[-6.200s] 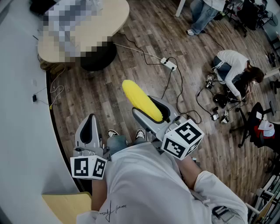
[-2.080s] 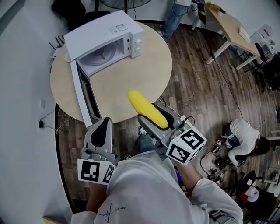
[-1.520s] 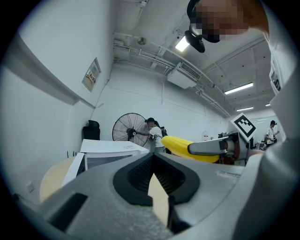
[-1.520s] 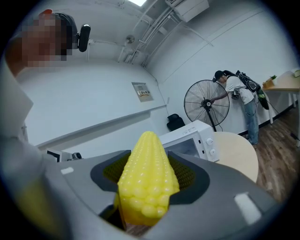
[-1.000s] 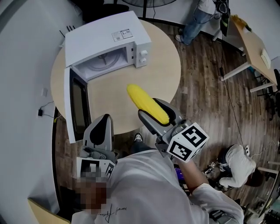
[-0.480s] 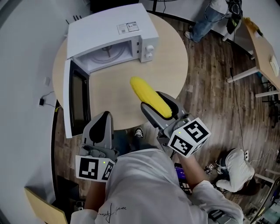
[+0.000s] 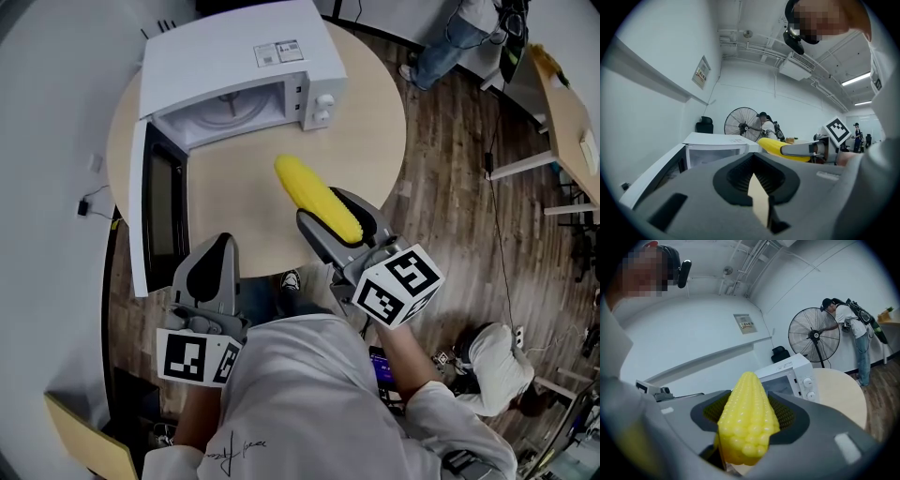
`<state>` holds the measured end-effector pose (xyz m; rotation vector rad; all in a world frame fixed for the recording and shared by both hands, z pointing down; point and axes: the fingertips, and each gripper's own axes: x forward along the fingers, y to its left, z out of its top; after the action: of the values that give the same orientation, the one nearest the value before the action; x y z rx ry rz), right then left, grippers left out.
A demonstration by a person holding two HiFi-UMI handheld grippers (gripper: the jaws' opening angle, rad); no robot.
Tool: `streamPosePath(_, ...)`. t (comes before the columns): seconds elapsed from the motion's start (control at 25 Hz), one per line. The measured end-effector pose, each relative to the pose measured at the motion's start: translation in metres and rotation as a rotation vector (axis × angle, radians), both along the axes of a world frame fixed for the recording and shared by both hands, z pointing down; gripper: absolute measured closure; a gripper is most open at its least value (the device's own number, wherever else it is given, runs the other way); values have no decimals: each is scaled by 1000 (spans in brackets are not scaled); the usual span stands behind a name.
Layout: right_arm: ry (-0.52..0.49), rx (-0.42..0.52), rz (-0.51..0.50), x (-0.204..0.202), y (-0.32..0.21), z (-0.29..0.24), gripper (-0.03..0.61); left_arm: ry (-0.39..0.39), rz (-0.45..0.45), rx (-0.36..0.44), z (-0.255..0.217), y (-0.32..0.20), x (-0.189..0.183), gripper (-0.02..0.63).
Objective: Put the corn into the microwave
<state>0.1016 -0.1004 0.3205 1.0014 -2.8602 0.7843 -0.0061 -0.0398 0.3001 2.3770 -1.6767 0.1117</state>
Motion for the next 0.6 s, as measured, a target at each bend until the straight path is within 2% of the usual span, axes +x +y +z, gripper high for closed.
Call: streamPosePath(0.6,21,-8,-18,-25,-25,11,316,0,-9,-1,1,-16,-20,623)
